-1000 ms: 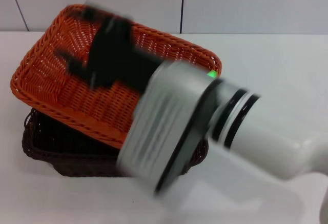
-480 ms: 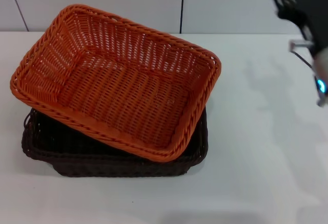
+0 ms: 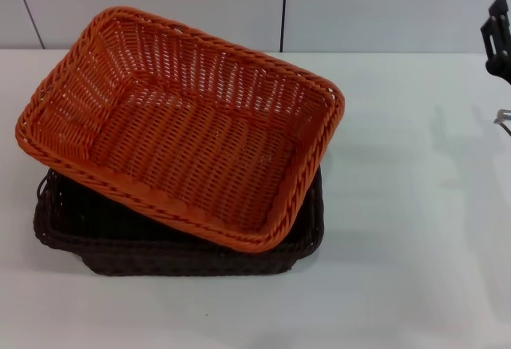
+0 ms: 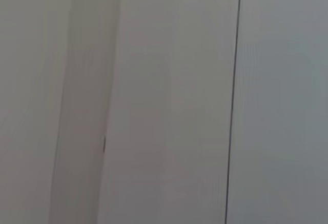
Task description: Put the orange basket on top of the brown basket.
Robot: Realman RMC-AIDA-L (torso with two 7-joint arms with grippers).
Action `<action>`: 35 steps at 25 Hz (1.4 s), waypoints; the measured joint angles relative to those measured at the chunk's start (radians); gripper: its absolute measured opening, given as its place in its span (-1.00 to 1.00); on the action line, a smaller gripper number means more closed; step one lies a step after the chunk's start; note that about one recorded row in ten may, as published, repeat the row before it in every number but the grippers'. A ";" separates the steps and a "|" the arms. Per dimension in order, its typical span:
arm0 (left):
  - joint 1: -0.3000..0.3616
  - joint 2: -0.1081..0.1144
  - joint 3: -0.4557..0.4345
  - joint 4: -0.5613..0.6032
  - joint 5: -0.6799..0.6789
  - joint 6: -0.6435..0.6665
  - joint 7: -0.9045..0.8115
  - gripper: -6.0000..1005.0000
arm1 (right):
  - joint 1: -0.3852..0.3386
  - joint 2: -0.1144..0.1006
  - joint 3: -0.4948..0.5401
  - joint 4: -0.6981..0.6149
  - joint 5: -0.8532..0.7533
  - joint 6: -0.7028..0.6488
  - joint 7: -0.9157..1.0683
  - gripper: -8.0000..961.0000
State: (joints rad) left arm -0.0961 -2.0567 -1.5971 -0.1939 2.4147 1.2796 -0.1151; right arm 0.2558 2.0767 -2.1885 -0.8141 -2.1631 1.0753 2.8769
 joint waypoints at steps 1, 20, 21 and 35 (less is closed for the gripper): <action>0.000 0.000 0.000 0.000 0.000 0.000 0.000 0.54 | 0.009 0.000 -0.002 0.026 0.000 0.014 0.012 0.31; -0.015 -0.001 0.004 0.020 0.000 -0.012 0.025 0.55 | 0.112 0.004 -0.033 0.193 0.002 -0.014 0.019 0.56; -0.017 -0.001 0.004 0.022 0.000 -0.010 0.033 0.55 | 0.112 0.004 -0.033 0.195 0.002 -0.014 0.019 0.59; -0.015 -0.004 0.004 0.024 0.000 0.000 0.055 0.56 | 0.112 0.005 -0.041 0.206 -0.004 -0.001 0.019 0.72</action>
State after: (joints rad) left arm -0.1115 -2.0610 -1.5928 -0.1702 2.4151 1.2794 -0.0600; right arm 0.3677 2.0816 -2.2296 -0.6077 -2.1669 1.0742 2.8959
